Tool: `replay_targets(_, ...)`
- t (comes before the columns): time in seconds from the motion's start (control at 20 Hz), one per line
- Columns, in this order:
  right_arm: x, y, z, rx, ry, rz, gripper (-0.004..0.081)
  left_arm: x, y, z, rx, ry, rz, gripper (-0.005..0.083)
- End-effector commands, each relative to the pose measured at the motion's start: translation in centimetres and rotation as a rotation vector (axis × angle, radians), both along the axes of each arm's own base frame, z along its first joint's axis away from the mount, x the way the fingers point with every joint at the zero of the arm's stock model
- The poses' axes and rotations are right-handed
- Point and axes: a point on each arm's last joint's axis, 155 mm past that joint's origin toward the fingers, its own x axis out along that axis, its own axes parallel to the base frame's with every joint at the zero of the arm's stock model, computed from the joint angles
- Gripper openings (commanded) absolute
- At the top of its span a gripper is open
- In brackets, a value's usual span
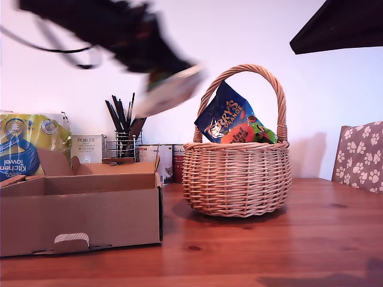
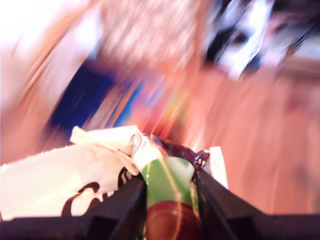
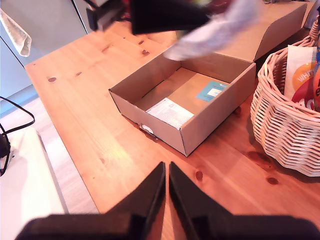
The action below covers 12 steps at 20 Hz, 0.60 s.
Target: Move the bags of Easter eggs from the cardboard box on the left into the woven basket on the right side.
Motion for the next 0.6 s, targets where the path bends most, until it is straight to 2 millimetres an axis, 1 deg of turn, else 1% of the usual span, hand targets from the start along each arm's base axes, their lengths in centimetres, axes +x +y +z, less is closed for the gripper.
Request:
replay_targets(0.0,0.0,0.1,0.5,0.004,-0.016,0.006,-0.0013,0.9,-1.3,0.1,-0.028,-0.047,0.004,0.0158)
replay_targets(0.05,0.0,0.1,0.5,0.004,-0.016,0.006,-0.0013,1.2,-2.1,-0.1,-0.034,-0.062,0.002,0.0158)
replay_targets(0.1,0.0,0.1,0.5,0.004,-0.017,0.006,-0.0013,1.8,-2.8,-0.8,-0.031,-0.059,0.000,0.0158)
replay_targets(0.2,0.0,0.1,0.5,0.004,-0.016,0.006,-0.0013,3.2,-3.9,-1.6,-0.026,-0.060,0.006,0.0159)
replay_targets(0.4,0.0,0.1,0.5,0.004,-0.017,0.006,-0.0013,6.5,-5.9,-1.0,-0.052,-0.109,0.028,0.0161)
replay_targets(0.5,0.0,0.1,0.5,0.004,-0.017,0.006,-0.0013,8.2,-7.1,-1.5,-0.053,-0.095,0.031,0.0161)
replay_targets(0.55,0.0,0.1,0.5,0.004,-0.017,0.006,-0.0013,9.0,-7.7,-2.1,-0.057,-0.081,0.033,0.0161)
